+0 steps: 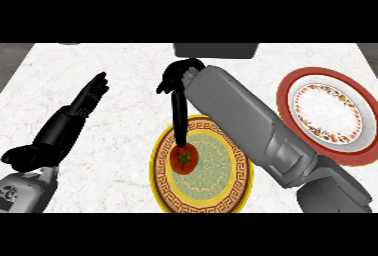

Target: Pick the tomato from the plate and place it in the plate

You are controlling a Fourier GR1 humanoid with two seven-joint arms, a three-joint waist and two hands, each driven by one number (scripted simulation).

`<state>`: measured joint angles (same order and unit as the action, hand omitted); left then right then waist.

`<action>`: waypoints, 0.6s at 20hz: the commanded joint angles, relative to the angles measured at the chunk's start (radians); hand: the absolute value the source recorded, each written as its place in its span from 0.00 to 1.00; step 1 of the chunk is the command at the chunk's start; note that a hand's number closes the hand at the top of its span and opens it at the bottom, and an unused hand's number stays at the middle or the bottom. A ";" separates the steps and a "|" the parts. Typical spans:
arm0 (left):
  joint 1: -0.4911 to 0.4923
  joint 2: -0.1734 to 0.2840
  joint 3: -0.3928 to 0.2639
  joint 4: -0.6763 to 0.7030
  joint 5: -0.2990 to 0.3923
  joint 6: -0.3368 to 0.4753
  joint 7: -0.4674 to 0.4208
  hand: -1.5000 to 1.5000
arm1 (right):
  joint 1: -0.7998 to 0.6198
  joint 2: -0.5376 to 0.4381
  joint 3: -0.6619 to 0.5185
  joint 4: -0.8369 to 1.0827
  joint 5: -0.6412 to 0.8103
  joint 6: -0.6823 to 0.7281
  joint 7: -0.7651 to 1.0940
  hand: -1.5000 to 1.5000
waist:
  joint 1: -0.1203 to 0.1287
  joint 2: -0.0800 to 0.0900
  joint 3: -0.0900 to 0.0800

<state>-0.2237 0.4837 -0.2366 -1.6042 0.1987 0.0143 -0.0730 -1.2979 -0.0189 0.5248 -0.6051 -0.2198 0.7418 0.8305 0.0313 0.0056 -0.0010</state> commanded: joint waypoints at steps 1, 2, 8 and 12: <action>0.012 -0.035 -0.017 -0.003 -0.034 0.011 0.001 0.50 | -0.049 -0.013 -0.016 0.109 0.037 0.076 0.012 0.00 | -0.005 0.002 0.000; 0.010 -0.032 0.000 -0.025 -0.029 0.015 0.029 0.50 | -0.039 0.000 -0.019 0.109 0.057 0.046 0.001 0.00 | -0.008 -0.001 0.001; 0.011 -0.028 0.023 -0.036 -0.026 -0.029 0.043 0.50 | -0.064 0.018 -0.037 0.190 0.018 0.078 -0.029 0.00 | 0.002 0.002 0.000; 0.033 -0.041 0.035 0.015 -0.052 -0.043 -0.033 0.50 | -0.061 0.019 0.000 0.204 0.034 0.126 -0.060 0.00 | 0.007 0.004 0.000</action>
<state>-0.2163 0.4456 -0.2112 -1.6086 0.1634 -0.0095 -0.0623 -1.3549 -0.0056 0.5094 -0.4255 -0.1918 0.8158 0.7700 0.0334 0.0080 -0.0007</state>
